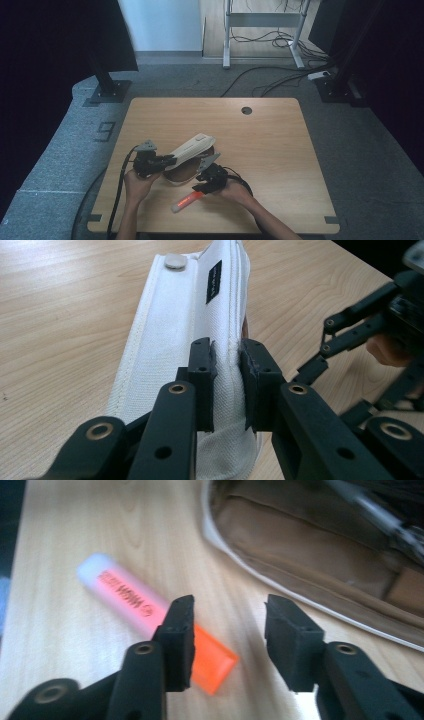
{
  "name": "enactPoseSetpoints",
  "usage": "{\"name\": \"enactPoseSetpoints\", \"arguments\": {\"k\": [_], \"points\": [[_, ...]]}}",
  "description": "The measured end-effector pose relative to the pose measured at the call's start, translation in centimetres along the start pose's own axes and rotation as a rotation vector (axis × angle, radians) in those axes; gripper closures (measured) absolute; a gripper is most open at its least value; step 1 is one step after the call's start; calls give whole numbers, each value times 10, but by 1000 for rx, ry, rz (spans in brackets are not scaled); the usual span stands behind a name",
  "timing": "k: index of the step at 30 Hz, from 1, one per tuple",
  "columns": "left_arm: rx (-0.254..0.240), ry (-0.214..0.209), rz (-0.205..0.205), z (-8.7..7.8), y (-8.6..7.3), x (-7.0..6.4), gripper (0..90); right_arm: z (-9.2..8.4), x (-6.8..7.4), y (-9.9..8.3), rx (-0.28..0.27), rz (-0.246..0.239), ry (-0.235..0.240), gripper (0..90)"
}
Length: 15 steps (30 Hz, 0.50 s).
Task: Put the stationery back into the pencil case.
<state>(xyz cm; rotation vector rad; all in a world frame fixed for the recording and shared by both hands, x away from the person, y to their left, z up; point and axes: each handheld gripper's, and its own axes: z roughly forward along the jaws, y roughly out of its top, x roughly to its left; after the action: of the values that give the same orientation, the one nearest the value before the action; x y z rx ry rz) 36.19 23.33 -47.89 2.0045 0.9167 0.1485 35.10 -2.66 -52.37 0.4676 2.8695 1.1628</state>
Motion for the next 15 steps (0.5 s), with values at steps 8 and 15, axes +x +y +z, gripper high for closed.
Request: {"name": "enactPoseSetpoints", "arguments": {"k": [8, 15], "points": [[3, 0, 1, 0, 0, 0, 767, 12, 17, 0, 29, -55, 52, 454], [4, -1, 2, 0, 0, 0, 767, 20, 20, 2, 48, -92, 51, 516]]}}
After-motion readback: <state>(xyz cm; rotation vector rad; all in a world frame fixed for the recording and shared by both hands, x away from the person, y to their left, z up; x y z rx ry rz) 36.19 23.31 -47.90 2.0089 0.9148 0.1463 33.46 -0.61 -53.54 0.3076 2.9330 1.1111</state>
